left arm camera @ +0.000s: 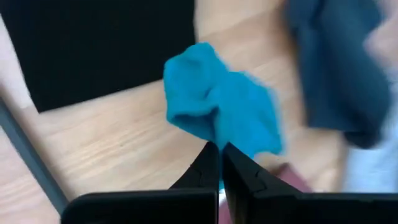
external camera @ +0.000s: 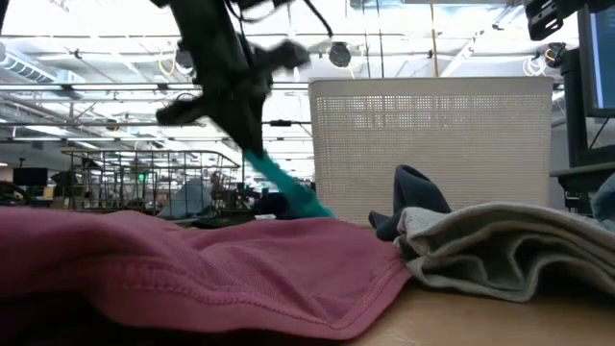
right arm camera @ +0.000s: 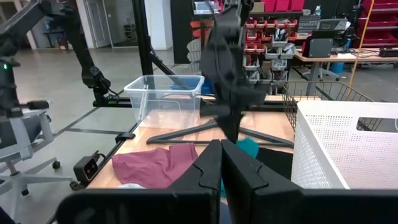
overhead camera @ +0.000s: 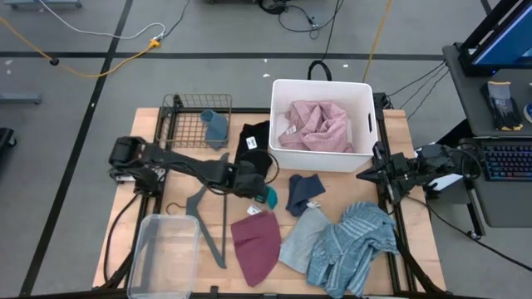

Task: Pick & Place Cloths
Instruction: Put the blue sock in the gold wire basket

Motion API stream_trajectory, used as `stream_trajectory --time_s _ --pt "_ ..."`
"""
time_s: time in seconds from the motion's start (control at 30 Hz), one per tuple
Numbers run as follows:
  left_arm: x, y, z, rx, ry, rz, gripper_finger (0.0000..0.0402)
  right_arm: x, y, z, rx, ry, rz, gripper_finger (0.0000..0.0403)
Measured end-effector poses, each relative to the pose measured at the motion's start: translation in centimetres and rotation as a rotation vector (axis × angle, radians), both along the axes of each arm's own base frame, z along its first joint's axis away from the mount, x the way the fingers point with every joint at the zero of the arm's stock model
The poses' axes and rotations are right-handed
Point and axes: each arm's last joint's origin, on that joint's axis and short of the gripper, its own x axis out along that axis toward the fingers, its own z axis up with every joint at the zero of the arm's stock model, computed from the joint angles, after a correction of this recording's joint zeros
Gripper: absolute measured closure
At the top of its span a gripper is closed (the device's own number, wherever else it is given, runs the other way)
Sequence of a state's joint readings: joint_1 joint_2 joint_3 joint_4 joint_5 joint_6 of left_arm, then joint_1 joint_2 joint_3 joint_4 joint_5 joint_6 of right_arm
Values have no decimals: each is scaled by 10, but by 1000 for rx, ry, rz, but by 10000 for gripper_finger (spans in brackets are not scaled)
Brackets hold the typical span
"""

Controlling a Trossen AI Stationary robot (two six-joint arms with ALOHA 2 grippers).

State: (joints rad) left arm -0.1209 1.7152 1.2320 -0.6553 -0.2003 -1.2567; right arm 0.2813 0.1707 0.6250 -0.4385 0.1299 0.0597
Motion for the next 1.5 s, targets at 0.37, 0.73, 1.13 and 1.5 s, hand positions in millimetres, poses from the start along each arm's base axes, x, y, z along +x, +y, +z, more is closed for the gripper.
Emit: stream_trajectory --time_s 0.37,0.73,1.13,1.5 --pt "-27 -4 82 87 -360 -98 401 0 0 0 0 0 0 399" --pt "-31 -17 124 289 -625 -379 401 0 0 0 -1 1 0 399" --pt "-27 -38 150 590 -850 -629 401 0 0 0 -1 1 -1 399" --pt "-27 -38 149 584 -843 -627 401 0 0 0 -1 1 0 399"
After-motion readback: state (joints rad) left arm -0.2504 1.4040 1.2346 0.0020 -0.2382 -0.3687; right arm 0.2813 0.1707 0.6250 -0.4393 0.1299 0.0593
